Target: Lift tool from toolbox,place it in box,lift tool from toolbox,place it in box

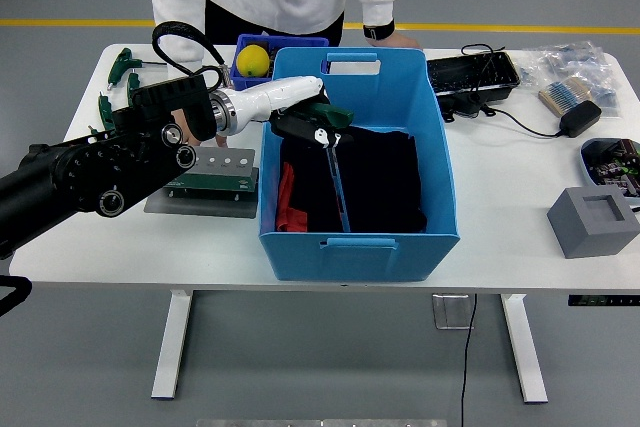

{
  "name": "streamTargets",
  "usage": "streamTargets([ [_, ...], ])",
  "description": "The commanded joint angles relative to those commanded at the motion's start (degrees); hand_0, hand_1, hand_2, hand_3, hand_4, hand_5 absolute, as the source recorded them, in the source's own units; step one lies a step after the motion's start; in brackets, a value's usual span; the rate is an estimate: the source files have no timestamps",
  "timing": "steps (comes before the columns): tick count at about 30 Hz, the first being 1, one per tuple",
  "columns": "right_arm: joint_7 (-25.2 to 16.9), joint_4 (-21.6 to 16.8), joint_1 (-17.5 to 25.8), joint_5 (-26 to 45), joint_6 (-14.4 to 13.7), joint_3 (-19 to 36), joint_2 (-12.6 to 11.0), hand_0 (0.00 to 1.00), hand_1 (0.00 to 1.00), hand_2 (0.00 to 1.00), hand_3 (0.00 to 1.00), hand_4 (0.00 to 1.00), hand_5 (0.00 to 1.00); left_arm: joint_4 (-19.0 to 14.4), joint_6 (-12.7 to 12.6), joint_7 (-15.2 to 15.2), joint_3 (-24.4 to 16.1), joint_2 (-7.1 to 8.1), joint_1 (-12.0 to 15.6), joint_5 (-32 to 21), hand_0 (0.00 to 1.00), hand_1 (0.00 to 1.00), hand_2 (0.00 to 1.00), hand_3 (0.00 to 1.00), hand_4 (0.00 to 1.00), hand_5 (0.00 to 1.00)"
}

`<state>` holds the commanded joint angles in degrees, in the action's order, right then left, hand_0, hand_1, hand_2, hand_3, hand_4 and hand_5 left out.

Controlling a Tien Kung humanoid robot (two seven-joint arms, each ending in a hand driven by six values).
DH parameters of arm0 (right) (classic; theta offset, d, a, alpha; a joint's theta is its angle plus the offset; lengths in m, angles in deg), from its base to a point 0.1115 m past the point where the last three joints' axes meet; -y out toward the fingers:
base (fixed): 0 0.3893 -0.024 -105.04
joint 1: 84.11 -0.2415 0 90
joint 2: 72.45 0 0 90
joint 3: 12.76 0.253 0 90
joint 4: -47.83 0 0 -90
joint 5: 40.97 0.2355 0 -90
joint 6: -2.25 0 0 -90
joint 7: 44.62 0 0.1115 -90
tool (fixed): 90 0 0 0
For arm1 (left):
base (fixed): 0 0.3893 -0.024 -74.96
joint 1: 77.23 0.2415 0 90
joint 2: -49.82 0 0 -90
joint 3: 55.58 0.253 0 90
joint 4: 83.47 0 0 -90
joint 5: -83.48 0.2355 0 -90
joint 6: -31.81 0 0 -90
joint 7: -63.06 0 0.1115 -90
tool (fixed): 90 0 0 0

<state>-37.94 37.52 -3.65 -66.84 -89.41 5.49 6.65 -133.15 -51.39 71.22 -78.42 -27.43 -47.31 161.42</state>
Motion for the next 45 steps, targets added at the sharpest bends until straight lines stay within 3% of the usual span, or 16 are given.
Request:
streamTargets([
  [2,0.01,0.0,-0.14,0.0,-0.02,-0.14,-0.03,0.74,0.736,0.786,0.623,0.884,0.716,0.37,0.15,0.08,0.77,-0.39,-0.11,-0.72,0.083,0.002,0.034,0.093,0.775,0.599],
  [3,0.02,0.0,-0.21,-0.04,0.01,-0.18,-0.05,0.739,0.736,0.784,0.622,0.884,0.716,0.48,0.25,0.12,1.16,-0.59,-0.15,-0.99,0.124,0.002,0.082,0.165,0.775,0.593],
  [8,0.27,0.0,-0.47,-0.87,0.14,0.3,-0.14,0.739,0.736,0.784,0.622,0.884,0.716,0.85,0.63,0.19,2.11,-2.0,-0.16,-1.6,0.124,0.002,0.082,0.165,0.775,0.593],
  [9,0.36,0.0,-0.53,-1.24,0.19,0.57,-0.18,0.738,0.734,0.785,0.622,0.884,0.715,0.99,0.63,0.22,2.13,-2.34,-0.2,-1.68,0.132,0.03,0.122,0.234,0.772,0.583],
  [14,0.91,0.0,-0.94,-3.44,0.47,2.2,-0.33,0.738,0.734,0.785,0.622,0.884,0.715,1.42,0.36,0.51,2.28,-3.75,-0.38,-2.3,0.132,0.03,0.122,0.234,0.772,0.583],
  [15,0.97,0.0,-1.03,-3.76,0.52,2.44,-0.35,0.738,0.734,0.785,0.622,0.884,0.714,1.51,0.28,0.6,2.34,-3.99,-0.37,-2.48,0.146,0.123,0.211,0.377,0.77,0.575],
  [20,1.09,0.0,-1.52,-4.85,0.65,3.25,-0.53,0.738,0.734,0.785,0.622,0.884,0.714,2.0,-0.56,1.46,2.94,-4.66,-0.26,-3.11,0.146,0.123,0.211,0.377,0.77,0.575],
  [21,1.09,0.0,-1.58,-4.93,0.64,3.31,-0.55,0.738,0.733,0.783,0.621,0.883,0.711,2.11,-0.71,1.64,2.99,-4.71,-0.28,-3.1,0.35,0.353,0.48,0.52,0.781,0.539],
  [26,1.02,0.0,-1.89,-5.01,0.44,3.25,-0.7,0.738,0.733,0.783,0.621,0.883,0.711,2.93,-2.55,3.49,2.69,-5.06,-0.57,-3.15,0.35,0.353,0.48,0.52,0.781,0.539],
  [27,1.01,0.0,-1.98,-5.08,0.43,3.22,-0.74,0.737,0.73,0.782,0.62,0.883,0.711,3.09,-3.07,3.99,2.59,-5.17,-0.66,-3.05,0.525,0.518,0.587,0.553,0.818,0.493],
  [32,0.9,0.0,-2.27,-4.6,0.31,2.35,-0.88,0.737,0.73,0.782,0.62,0.883,0.711,3.35,-5.31,6.07,2.35,-5.39,-0.98,-2.91,0.525,0.518,0.587,0.553,0.818,0.493],
  [33,0.87,0.0,-2.31,-4.51,0.29,2.21,-0.89,0.735,0.73,0.781,0.621,0.883,0.708,3.33,-5.55,6.4,2.37,-5.42,-1.06,-2.85,0.641,0.64,0.728,0.583,0.853,0.47],
  [38,0.52,0.0,-2.35,-2.48,0.13,-0.14,-0.96,0.735,0.73,0.781,0.621,0.883,0.708,3.2,-7.21,7.89,1.71,-5.34,-1.24,-2.43,0.641,0.64,0.728,0.583,0.853,0.47],
  [39,0.45,0.0,-2.32,-2.14,0.11,-0.5,-0.97,0.736,0.729,0.781,0.62,0.882,0.708,3.16,-7.6,8.23,1.43,-5.24,-1.25,-2.26,0.716,0.675,0.776,0.607,0.866,0.462],
  [45,0.21,0.0,-1.94,-0.88,-0.04,-1.67,-0.98,0.733,0.727,0.779,0.62,0.882,0.704,2.87,-9.01,9.08,-0.58,-4.47,-0.51,-1.21,0.734,0.689,0.797,0.615,0.858,0.466],
])
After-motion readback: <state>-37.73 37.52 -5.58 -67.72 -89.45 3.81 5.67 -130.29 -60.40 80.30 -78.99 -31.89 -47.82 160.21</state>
